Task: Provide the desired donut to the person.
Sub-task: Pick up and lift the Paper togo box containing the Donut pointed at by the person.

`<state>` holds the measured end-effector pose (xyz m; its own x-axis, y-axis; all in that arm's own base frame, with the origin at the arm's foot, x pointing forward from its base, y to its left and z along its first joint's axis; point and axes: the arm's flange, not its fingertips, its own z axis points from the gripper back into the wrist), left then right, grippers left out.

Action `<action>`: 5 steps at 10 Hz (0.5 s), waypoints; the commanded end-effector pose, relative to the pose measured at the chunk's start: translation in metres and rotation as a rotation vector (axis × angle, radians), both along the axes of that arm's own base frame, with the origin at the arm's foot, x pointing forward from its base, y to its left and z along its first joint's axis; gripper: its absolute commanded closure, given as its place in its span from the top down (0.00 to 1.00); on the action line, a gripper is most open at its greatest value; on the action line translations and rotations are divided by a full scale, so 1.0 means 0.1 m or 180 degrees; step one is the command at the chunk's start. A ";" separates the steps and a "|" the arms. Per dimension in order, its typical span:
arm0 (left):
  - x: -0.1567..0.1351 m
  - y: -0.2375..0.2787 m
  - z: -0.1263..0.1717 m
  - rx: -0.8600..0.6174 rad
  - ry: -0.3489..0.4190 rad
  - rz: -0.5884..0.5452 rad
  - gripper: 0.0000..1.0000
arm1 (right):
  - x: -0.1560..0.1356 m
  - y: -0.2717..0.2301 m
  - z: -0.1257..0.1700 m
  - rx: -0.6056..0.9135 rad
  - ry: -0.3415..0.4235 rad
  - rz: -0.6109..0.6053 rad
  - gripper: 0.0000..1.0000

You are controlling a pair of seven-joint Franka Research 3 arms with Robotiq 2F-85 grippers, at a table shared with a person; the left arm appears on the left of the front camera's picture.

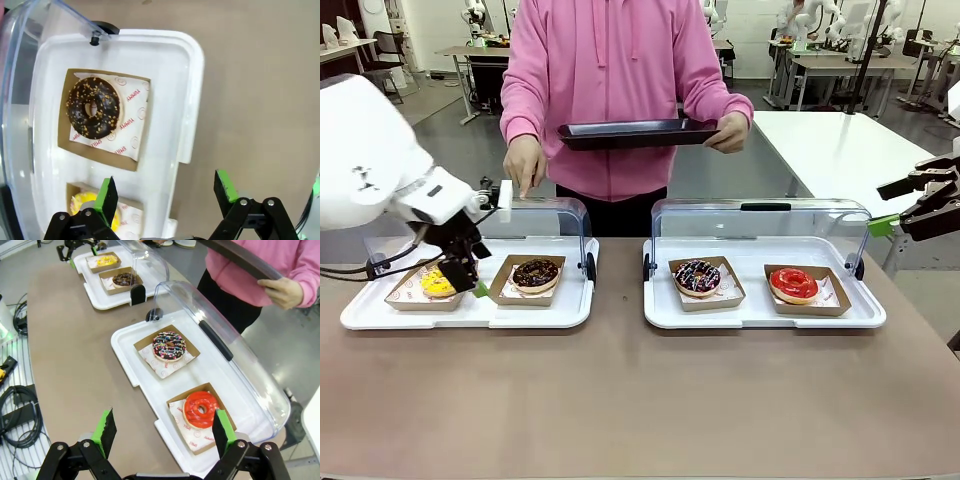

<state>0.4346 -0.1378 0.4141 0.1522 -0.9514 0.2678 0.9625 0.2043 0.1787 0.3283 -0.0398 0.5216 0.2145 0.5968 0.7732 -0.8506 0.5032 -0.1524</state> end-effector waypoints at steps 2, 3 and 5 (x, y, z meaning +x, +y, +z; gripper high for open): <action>0.33 0.02 -0.09 0.0270 -0.0016 -0.0400 1.00 | 0.03 0.02 -0.01 0.0078 0.0003 -0.0008 1.00; 0.39 0.03 -0.15 0.0330 0.0059 -0.0484 1.00 | 0.03 0.02 -0.01 0.0078 0.0003 -0.0008 1.00; 0.49 0.07 -0.24 0.0339 0.0193 -0.0772 1.00 | 0.03 0.02 -0.01 0.0078 0.0003 -0.0008 1.00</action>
